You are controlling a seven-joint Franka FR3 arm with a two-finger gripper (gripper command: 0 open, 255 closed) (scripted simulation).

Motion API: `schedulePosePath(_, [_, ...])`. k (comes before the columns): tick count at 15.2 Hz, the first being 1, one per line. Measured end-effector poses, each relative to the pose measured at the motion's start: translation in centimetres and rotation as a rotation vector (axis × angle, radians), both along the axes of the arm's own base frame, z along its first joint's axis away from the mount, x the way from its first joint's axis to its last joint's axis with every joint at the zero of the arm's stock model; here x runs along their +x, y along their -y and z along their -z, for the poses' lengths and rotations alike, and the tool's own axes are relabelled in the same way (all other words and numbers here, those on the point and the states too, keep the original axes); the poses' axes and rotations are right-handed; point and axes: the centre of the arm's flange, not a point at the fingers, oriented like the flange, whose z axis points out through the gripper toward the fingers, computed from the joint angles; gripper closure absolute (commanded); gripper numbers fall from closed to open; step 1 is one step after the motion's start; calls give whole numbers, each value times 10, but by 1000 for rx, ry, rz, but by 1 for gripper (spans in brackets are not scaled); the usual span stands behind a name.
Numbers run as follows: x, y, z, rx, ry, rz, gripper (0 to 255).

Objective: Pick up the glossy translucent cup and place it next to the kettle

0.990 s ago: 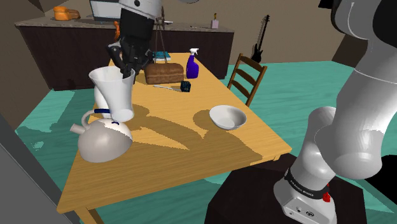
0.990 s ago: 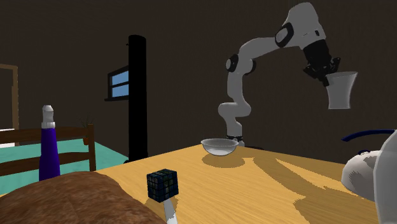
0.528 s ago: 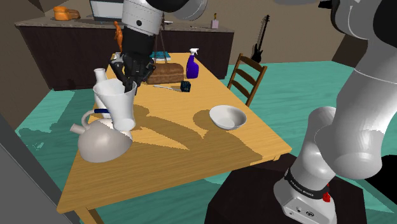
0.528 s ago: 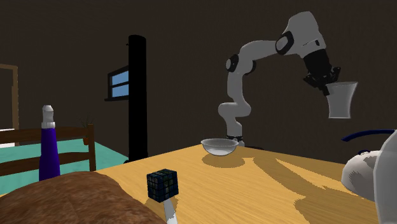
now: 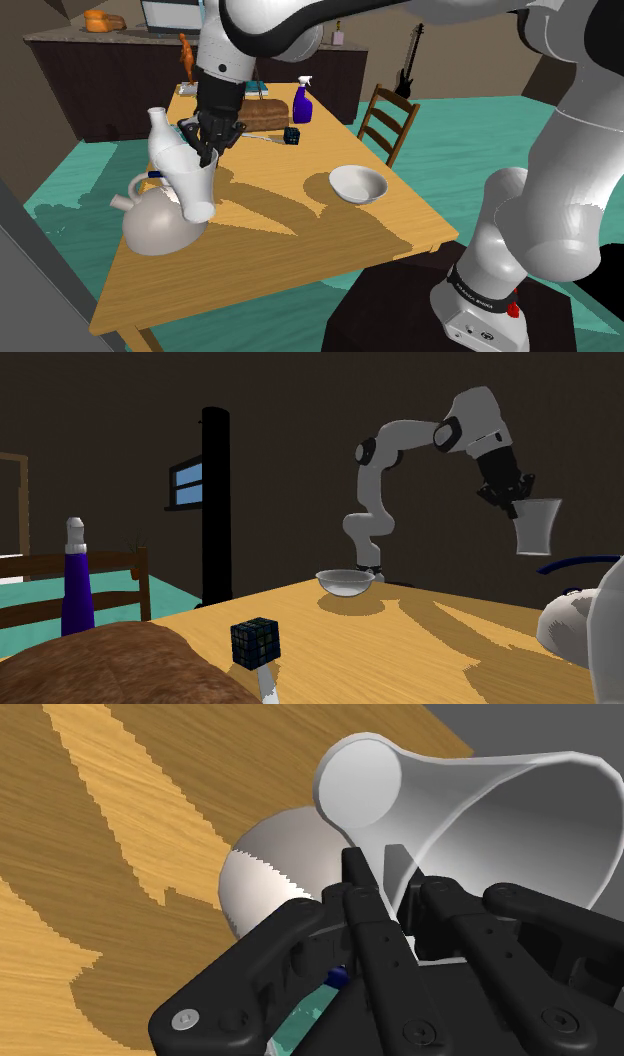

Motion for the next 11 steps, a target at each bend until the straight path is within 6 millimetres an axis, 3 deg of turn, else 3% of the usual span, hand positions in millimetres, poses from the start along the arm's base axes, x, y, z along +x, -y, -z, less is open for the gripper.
schedulePosePath(11, [0,0,59,0,0,0,255])
